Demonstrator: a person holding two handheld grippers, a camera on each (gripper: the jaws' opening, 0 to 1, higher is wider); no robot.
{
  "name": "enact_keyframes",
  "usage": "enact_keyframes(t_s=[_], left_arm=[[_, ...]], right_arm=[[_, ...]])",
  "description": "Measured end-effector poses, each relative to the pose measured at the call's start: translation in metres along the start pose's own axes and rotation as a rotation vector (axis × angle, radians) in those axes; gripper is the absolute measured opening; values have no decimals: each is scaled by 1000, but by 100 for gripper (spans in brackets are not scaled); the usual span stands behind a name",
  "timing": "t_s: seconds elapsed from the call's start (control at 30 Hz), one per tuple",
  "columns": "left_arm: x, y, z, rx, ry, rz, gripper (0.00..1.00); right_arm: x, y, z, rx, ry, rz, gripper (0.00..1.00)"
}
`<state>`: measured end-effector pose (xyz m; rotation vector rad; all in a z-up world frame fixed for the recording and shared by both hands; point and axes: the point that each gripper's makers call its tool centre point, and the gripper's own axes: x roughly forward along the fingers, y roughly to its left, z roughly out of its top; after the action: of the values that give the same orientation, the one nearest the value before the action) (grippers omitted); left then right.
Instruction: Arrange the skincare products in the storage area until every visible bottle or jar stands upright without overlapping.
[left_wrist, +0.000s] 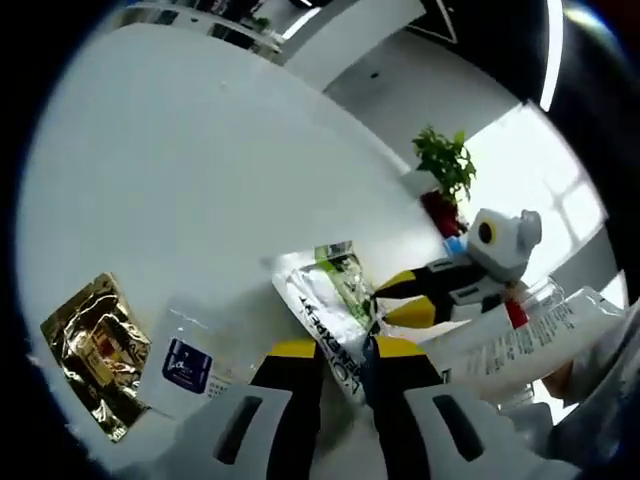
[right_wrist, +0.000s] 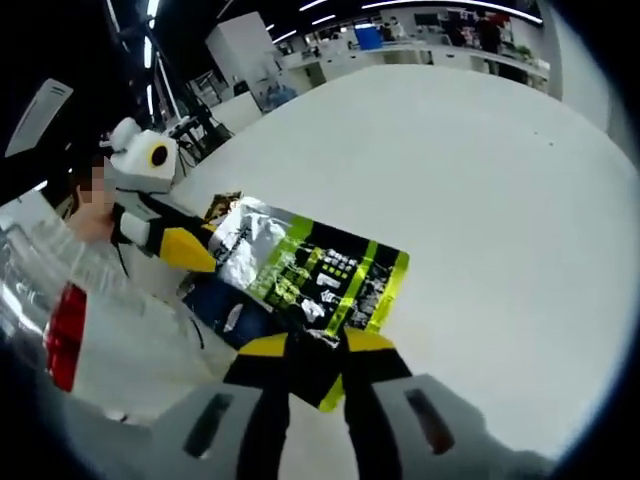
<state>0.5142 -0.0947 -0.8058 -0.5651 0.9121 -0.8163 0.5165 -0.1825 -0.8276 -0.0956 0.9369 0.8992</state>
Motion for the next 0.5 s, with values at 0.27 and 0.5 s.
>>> enact_keyframes(t_s=[0.27, 0.5], left_arm=[[6, -10, 12, 102, 9, 6, 18], [12, -6, 4, 195, 82, 75, 20]], right_arm=[[-1, 0, 2, -20, 13, -14, 20], [-2, 1, 3, -46, 14, -34, 20]])
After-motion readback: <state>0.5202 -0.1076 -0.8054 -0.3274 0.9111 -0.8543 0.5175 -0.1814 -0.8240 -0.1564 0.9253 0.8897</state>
